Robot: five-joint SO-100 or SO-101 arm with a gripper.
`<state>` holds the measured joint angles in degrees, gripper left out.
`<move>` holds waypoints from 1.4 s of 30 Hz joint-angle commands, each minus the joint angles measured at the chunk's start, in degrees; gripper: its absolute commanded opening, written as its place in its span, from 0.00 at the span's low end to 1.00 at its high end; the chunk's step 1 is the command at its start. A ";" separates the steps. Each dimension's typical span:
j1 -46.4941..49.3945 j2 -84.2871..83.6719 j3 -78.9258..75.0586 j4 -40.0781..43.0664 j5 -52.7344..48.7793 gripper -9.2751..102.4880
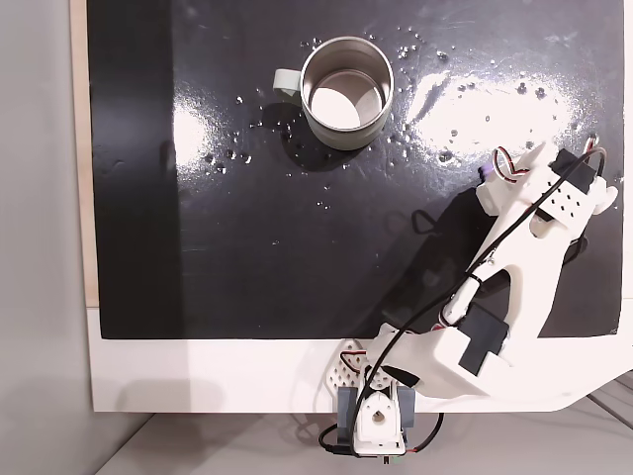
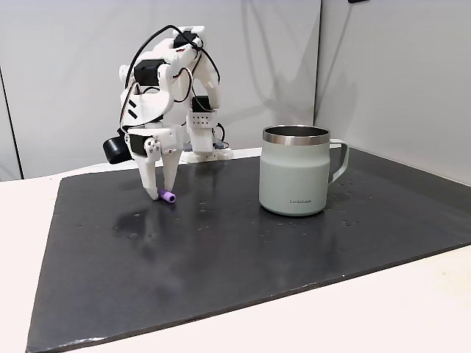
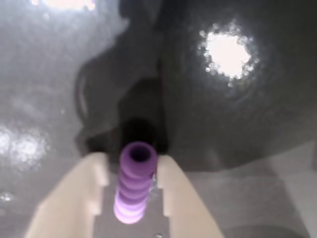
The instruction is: Grasp a pengrip and put it in the cup.
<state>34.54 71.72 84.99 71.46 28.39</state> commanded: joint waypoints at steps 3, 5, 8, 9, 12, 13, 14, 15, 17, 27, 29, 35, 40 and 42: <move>0.00 0.79 -1.23 -0.18 -0.53 0.09; 0.09 1.93 -0.88 -0.18 -0.53 0.08; -0.09 5.45 -0.26 0.00 -0.79 0.08; -0.44 7.29 -0.26 0.53 -0.97 0.08; -2.46 14.24 -0.88 2.64 -1.76 0.08; -3.60 17.05 -1.23 3.43 -2.20 0.08; -5.01 19.78 -1.85 4.22 -2.81 0.08; -6.68 22.59 -2.55 5.01 -3.43 0.08; -10.46 27.51 -4.57 6.59 -4.66 0.08; -30.67 36.04 -19.07 10.63 -12.22 0.08; -32.17 34.63 -21.45 10.63 -13.45 0.08; -32.43 25.22 -28.83 11.07 -13.71 0.08; -34.89 18.72 -32.87 11.34 -13.54 0.08; -36.30 15.82 -34.80 11.87 -13.54 0.08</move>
<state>-0.44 89.30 54.67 82.53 15.38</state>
